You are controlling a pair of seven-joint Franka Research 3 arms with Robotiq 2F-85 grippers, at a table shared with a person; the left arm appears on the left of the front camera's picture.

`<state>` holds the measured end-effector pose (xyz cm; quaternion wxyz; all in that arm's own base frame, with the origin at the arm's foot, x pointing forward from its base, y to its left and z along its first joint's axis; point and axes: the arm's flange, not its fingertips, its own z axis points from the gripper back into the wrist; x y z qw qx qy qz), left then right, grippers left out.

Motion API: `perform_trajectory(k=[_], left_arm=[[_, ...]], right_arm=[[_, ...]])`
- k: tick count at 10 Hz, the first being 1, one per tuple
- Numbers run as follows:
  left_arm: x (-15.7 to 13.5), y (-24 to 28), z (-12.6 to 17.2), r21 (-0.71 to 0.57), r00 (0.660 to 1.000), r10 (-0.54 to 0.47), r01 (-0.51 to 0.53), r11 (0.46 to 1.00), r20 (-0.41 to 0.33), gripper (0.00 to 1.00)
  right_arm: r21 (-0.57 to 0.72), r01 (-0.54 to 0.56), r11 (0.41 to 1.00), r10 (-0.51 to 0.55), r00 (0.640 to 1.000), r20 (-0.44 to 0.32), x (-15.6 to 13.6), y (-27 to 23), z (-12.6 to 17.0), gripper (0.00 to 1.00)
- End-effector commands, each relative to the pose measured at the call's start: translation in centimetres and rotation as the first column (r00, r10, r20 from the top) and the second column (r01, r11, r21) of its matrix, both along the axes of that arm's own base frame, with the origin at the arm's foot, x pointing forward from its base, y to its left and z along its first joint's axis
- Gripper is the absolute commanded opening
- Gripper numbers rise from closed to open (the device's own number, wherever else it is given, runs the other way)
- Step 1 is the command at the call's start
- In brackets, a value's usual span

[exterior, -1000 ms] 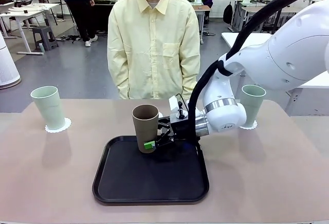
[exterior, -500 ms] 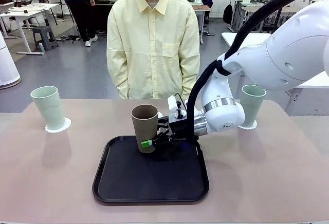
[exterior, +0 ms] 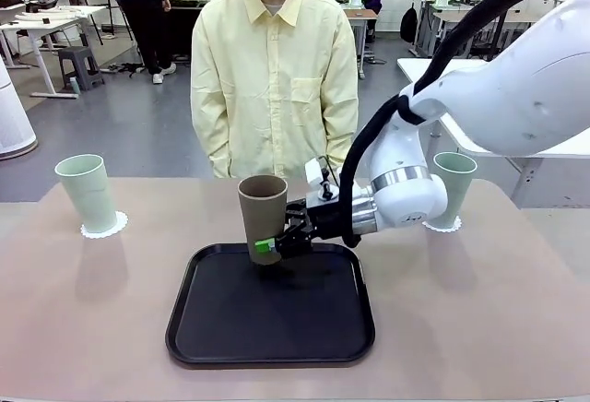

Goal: Place coasters on the table and set cups on them.
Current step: Take one Reusable plastic cup from the Flat Tray and place it on a coaster set by the human.

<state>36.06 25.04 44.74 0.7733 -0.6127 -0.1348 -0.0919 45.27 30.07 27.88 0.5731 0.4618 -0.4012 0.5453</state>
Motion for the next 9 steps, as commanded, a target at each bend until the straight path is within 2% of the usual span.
perform_trajectory(k=[1,2,3,5,6,8,9], left_arm=[[-0.1,0.0,0.1,-0.004,1.0,0.004,-0.004,1.0,0.004,1.0],[-0.1,0.0,0.1,-0.004,1.0,0.004,-0.004,1.0,0.004,1.0],[-0.1,0.0,0.1,-0.004,1.0,0.004,-0.004,1.0,0.004,1.0],[-0.1,0.0,0.1,-0.004,1.0,0.004,-0.004,1.0,0.004,1.0],[-0.1,0.0,0.1,-0.004,1.0,0.004,-0.004,1.0,0.004,1.0],[-0.1,0.0,0.1,-0.004,1.0,0.004,-0.004,1.0,0.004,1.0],[-0.1,0.0,0.1,-0.004,1.0,0.004,-0.004,1.0,0.004,1.0]], right_arm=[[-0.013,0.058,0.998,-0.058,0.998,-0.033,-2.0,-0.3,5.8,0.0],[-0.035,0.063,0.997,-0.065,0.997,-0.039,-2.4,-0.2,7.9,0.0],[-0.049,0.07,0.996,-0.071,0.997,-0.034,-2.4,0.1,8.9,0.0],[-0.095,0.108,0.99,-0.114,0.992,-0.053,-1.9,0.4,9.0,0.0],[-0.022,0.072,0.997,-0.073,0.997,-0.02,-2.1,0.1,9.9,0.0],[-0.022,0.072,0.997,-0.073,0.997,-0.02,-2.1,0.1,9.9,0.0],[-0.041,0.09,0.995,-0.092,0.995,-0.027,-2.2,0.1,10.0,0.81]])
